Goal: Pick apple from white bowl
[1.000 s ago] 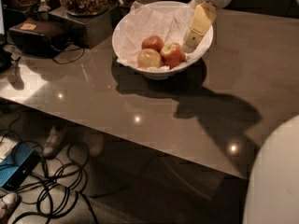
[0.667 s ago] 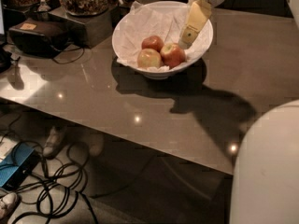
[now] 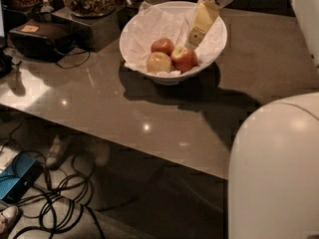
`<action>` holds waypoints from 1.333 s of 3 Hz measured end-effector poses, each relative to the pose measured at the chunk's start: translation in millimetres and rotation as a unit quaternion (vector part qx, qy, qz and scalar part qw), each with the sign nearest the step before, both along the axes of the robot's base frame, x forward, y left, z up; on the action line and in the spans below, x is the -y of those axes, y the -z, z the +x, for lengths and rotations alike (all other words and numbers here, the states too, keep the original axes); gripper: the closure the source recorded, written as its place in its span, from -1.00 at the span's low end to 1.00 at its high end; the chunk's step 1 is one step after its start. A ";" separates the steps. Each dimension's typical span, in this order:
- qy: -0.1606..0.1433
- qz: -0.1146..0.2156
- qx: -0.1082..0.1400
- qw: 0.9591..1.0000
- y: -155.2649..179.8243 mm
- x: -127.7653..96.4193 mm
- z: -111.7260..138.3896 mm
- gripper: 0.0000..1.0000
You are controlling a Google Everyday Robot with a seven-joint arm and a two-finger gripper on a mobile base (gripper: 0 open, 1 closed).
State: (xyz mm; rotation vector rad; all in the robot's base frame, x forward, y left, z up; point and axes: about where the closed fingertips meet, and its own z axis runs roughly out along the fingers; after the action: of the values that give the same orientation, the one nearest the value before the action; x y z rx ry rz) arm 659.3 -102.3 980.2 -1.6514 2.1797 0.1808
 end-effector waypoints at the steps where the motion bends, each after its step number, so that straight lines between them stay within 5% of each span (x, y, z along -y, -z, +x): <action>1: 0.005 -0.003 -0.004 1.000 7.8 0.8 8.5 -0.78; 4: 0.001 -0.017 -0.023 1.000 34.9 -4.8 25.5 -0.70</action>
Offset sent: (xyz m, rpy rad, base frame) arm -0.0030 -0.0160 -0.0255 -0.0691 0.1502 0.0065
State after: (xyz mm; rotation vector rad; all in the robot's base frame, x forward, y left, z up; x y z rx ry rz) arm 684.8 -97.6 945.3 -1.6785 2.2290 0.1841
